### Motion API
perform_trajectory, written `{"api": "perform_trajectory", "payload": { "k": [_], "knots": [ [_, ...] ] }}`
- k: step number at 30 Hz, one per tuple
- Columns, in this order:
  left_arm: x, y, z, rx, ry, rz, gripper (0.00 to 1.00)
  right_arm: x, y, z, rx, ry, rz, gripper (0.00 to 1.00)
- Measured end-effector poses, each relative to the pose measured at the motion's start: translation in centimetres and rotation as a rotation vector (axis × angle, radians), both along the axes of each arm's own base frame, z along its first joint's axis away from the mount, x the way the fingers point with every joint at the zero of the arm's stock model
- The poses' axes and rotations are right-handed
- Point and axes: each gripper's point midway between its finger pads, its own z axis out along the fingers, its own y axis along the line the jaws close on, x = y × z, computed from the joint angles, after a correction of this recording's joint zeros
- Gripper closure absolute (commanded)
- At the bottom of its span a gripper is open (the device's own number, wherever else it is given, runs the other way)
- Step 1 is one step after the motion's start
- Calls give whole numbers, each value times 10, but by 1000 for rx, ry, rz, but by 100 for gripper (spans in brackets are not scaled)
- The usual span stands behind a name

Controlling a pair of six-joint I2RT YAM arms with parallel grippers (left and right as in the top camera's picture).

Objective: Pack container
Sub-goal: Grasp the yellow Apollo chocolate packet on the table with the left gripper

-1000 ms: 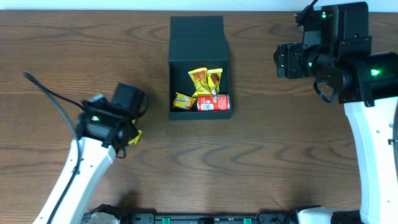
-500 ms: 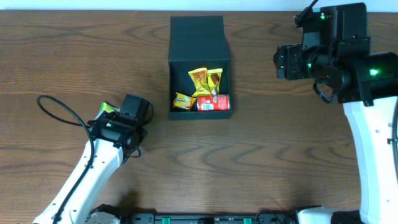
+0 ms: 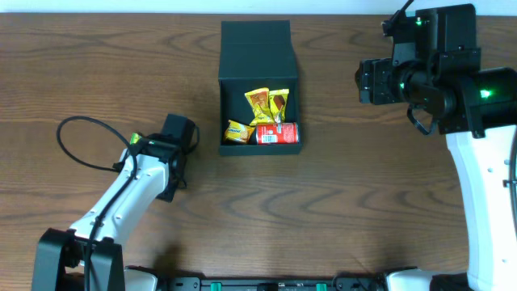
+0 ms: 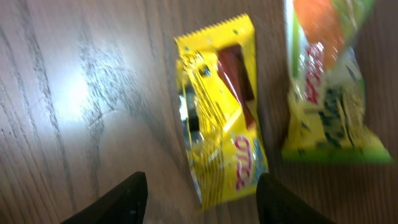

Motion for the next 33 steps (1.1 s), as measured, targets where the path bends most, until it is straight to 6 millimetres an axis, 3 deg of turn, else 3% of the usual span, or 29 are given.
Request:
{"api": "perform_trajectory", "payload": {
  "k": [10,20,33],
  "knots": [
    [22,3,-6,-20,-50,-30,49,0,0,0,0,0,0,24],
    [17,4,-19,-11,10,-65,50,0,0,0,0,0,0,24],
    [15,7,-29,-9,51,-79,78,0,0,0,0,0,0,24]
  ]
}}
